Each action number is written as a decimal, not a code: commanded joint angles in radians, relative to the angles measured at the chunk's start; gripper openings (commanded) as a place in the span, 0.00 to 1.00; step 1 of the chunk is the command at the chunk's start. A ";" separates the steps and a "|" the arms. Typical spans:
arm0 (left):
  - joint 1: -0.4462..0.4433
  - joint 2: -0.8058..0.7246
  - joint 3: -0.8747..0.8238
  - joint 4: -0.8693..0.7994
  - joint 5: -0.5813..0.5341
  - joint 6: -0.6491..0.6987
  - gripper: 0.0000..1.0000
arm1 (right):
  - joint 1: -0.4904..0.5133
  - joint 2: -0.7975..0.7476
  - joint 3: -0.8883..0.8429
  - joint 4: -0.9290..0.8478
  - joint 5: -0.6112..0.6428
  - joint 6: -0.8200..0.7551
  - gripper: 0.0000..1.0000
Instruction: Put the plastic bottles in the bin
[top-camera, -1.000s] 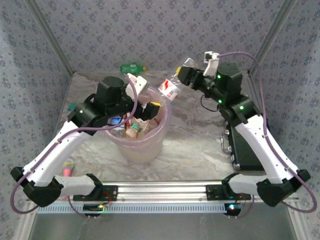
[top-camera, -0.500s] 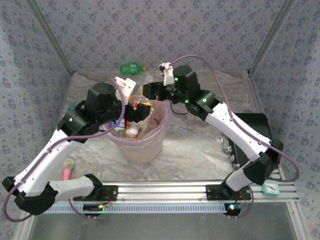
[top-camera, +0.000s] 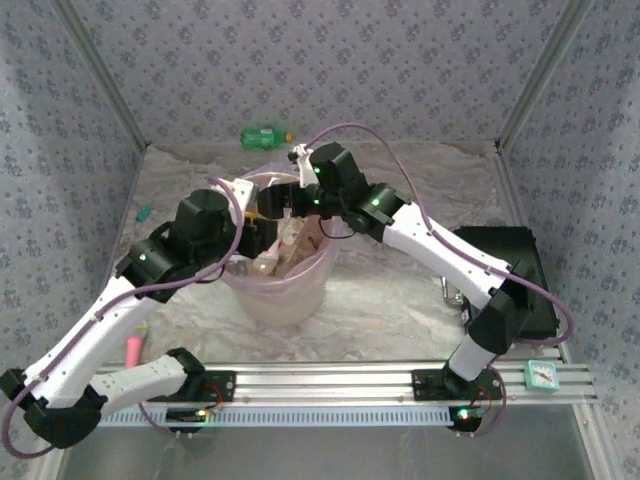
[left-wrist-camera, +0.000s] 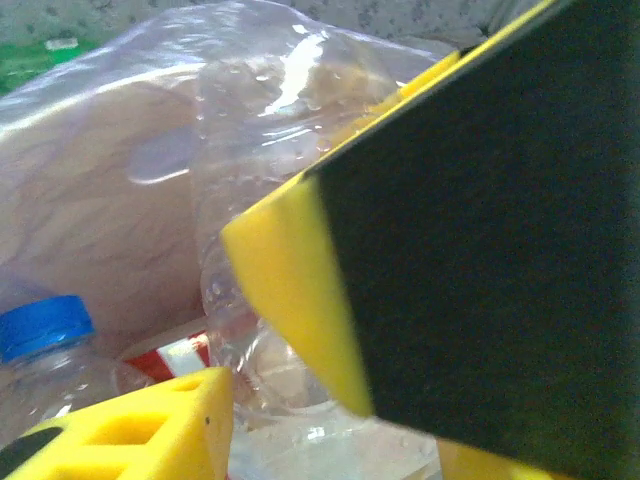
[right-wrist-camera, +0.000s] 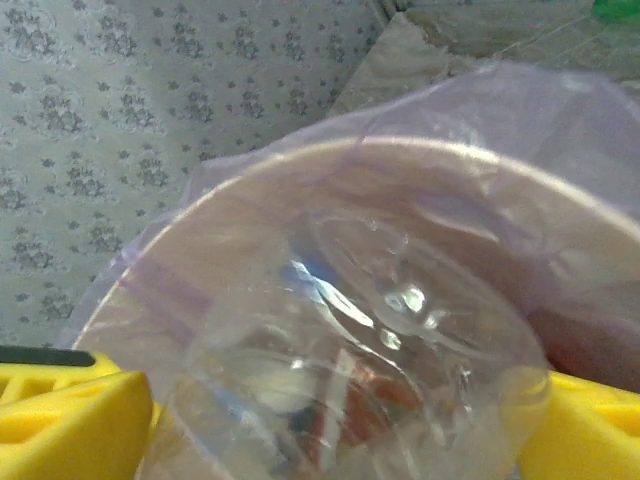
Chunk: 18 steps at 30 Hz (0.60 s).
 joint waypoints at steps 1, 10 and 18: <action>0.037 -0.012 -0.032 -0.025 -0.070 -0.045 0.49 | 0.002 0.000 0.086 -0.070 0.003 -0.040 0.98; 0.082 -0.007 -0.102 -0.013 -0.060 -0.126 0.43 | -0.046 0.003 0.211 -0.151 0.013 -0.057 1.00; 0.098 0.066 -0.049 -0.105 -0.070 -0.099 0.42 | -0.153 -0.096 0.181 -0.241 -0.012 -0.097 0.99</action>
